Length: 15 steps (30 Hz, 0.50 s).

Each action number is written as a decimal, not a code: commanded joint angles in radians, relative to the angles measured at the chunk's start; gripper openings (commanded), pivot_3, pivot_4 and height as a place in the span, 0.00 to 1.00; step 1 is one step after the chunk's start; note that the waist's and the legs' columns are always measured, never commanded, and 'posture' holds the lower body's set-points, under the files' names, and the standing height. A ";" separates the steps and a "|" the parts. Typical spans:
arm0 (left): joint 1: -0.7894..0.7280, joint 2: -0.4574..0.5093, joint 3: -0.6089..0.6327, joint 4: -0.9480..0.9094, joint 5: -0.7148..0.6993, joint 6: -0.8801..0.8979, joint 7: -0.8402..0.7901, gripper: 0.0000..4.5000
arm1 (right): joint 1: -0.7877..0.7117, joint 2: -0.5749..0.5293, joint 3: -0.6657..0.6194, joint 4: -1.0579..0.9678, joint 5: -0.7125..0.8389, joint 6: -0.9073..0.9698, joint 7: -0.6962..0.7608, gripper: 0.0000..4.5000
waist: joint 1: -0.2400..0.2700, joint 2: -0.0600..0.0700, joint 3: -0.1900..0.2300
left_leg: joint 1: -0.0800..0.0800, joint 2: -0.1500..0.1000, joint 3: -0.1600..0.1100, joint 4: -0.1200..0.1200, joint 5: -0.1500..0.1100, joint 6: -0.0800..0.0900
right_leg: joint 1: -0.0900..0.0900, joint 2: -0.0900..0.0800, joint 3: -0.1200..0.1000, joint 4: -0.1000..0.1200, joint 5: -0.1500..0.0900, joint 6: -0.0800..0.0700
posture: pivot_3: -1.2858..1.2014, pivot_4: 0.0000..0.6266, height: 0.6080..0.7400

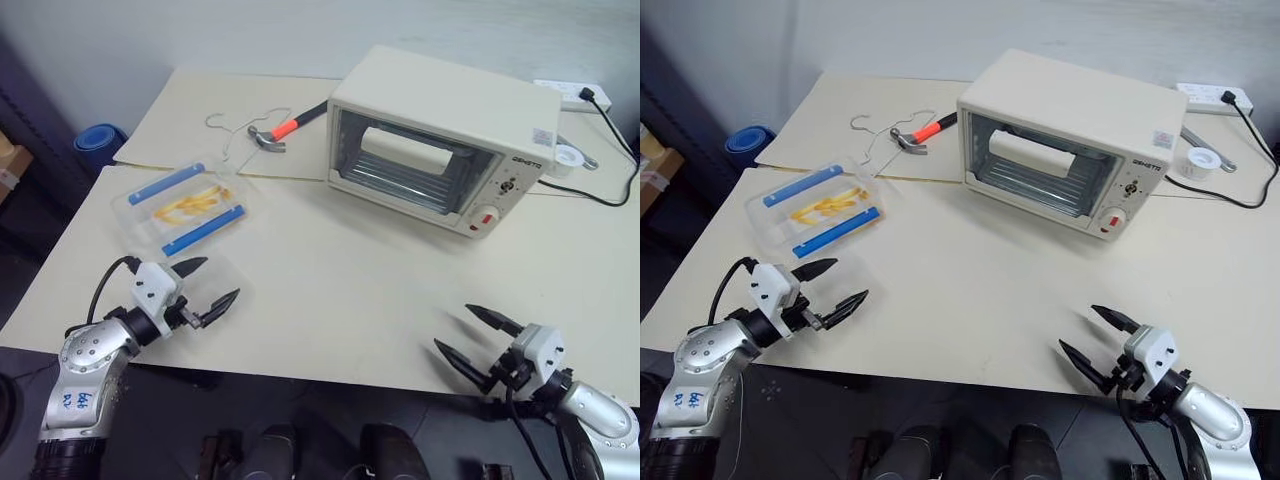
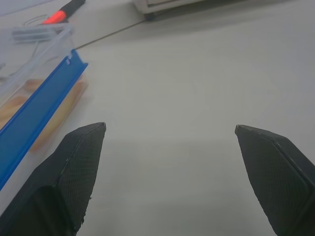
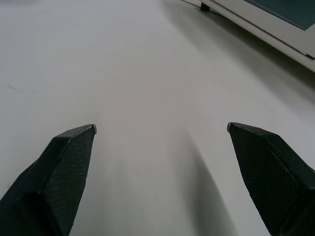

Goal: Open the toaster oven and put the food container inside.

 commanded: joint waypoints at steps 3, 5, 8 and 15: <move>-0.005 0.026 0.062 -0.080 -0.175 0.141 -0.066 1.00 | -0.095 0.024 0.028 -0.145 0.054 0.126 -0.092 0.99 | -0.007 0.000 0.000 | 0.001 0.004 0.003 0.000 -0.001 -0.002 | 0.000 0.004 0.004 -0.001 0.000 0.000 | 0.52 0.24 1.00; -0.019 0.068 0.104 -0.124 -0.323 0.272 -0.122 1.00 | -0.212 0.019 0.042 -0.193 0.080 0.256 -0.171 0.99 | -0.013 -0.001 0.001 | 0.001 0.007 0.005 0.001 -0.001 -0.003 | -0.001 0.006 0.007 -0.002 0.000 0.000 | 0.52 0.24 1.00; -0.070 0.117 0.138 -0.160 -0.420 0.361 -0.147 1.00 | -0.416 0.014 0.055 -0.226 0.124 0.494 -0.306 0.99 | -0.021 0.000 0.001 | -0.002 0.011 0.005 0.005 -0.003 -0.005 | -0.004 0.011 0.013 -0.001 0.000 0.000 | 0.52 0.24 1.00; -0.167 0.118 0.134 -0.224 -0.500 0.465 -0.103 1.00 | -0.725 0.051 0.100 -0.093 0.066 0.617 -0.407 0.99 | -0.020 0.000 0.001 | -0.008 0.010 0.005 0.003 -0.004 -0.007 | -0.015 0.012 0.018 0.006 -0.001 -0.003 | 0.52 0.24 1.00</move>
